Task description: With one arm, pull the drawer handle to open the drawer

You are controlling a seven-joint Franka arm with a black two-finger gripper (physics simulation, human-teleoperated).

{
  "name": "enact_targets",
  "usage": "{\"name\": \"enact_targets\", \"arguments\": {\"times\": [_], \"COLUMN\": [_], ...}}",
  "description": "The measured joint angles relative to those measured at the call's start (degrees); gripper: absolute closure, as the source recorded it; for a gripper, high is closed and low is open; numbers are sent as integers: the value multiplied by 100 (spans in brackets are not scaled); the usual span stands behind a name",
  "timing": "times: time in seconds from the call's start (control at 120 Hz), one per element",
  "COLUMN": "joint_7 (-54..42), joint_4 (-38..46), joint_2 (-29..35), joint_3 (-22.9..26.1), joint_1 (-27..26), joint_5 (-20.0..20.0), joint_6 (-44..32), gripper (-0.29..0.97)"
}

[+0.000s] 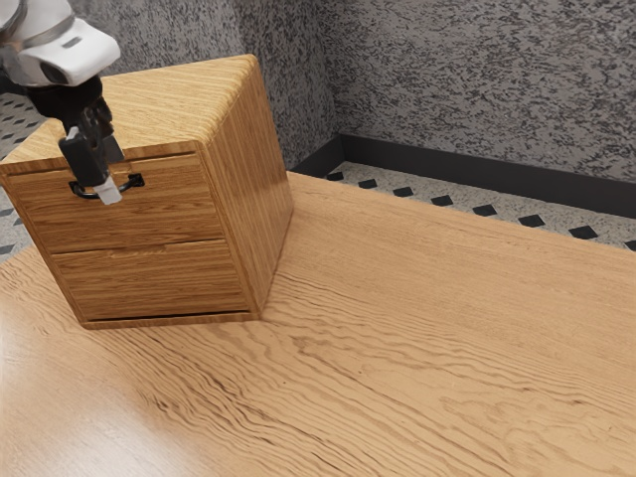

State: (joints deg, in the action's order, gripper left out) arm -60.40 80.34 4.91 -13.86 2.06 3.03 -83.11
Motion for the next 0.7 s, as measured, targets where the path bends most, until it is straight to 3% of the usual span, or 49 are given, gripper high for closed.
{"name": "enact_targets", "arguments": {"times": [0.158,0.383,0.533,0.7], "joint_7": [-987,-2023,-2518,-2936], "joint_4": [373,270,1047,1239], "joint_2": [-1,-261,412,535], "joint_3": [-314,-382,-320,-451], "joint_1": [130,224,108,154], "joint_5": [-255,-441,-375,-306], "joint_6": [-509,-768,-932,-1104], "gripper": [0,0,0,0]}}
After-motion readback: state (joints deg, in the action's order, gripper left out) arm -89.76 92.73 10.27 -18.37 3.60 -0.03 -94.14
